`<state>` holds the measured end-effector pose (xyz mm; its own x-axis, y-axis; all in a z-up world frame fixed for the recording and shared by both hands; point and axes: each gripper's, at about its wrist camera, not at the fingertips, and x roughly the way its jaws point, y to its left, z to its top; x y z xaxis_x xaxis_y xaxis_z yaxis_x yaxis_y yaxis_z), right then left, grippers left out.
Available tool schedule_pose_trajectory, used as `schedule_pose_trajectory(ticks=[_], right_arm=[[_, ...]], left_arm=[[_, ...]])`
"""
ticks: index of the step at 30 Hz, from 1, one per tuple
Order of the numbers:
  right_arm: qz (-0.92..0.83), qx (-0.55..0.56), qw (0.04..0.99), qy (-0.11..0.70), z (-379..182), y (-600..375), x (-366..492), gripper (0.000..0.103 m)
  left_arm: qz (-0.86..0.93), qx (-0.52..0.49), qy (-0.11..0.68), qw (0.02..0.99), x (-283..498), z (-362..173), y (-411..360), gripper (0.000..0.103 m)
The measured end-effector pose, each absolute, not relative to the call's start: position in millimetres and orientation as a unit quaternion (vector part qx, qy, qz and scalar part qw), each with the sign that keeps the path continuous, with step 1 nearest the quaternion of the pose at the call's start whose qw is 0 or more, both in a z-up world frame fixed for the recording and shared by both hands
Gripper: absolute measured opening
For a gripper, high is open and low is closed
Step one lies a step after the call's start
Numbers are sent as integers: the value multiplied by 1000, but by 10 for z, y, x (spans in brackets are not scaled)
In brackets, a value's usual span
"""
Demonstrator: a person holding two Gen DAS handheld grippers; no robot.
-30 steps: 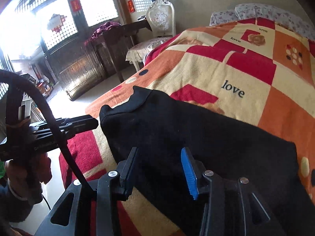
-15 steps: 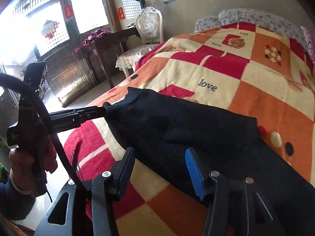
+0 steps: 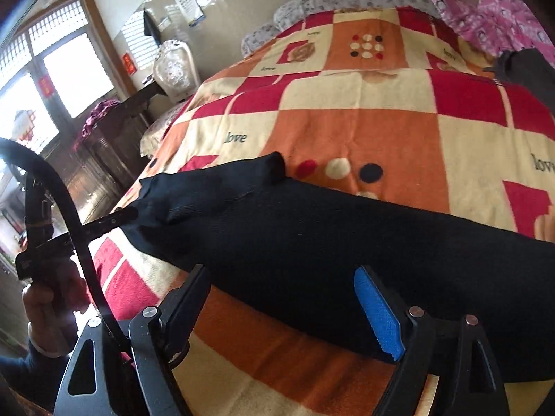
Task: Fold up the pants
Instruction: 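Pull the pants flat with both grippers and lay them on the blanket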
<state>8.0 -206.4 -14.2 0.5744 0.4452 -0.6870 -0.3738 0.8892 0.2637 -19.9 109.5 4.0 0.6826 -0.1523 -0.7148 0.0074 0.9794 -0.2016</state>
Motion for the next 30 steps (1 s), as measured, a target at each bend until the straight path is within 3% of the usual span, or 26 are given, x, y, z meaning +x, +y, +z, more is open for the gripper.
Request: schedule_pose_trajectory(ticks=[9,11,12,18,20,22,27,30], right_arm=[[280,178,861,387,-144,-2451,375,83],[285,172,857,392,-141,-2322,624,73],[292,165,854,397,-143,-2233,753,63],[341,119,829,427,-232,-1580,1374,57],[350,106,819,442,-319,-1389,1512,45],[351,85,816,451,-393,-1259,1568,14],[317,29,855,410,-268,-1179,1465,11],[276,4,857,435,-478,-1144,1527,11]], left_arm=[[-111,-82,418,898,146,2,602,23],[-111,-75,418,898,212,6,555,23],[-108,-71,416,900,237,15,543,23],[-75,-54,402,911,310,39,684,23],[-67,-61,407,909,326,-1,778,23],[-64,-66,410,908,319,-33,851,23],[-64,-74,408,907,290,-83,927,23],[-57,-76,413,906,312,-108,901,23]])
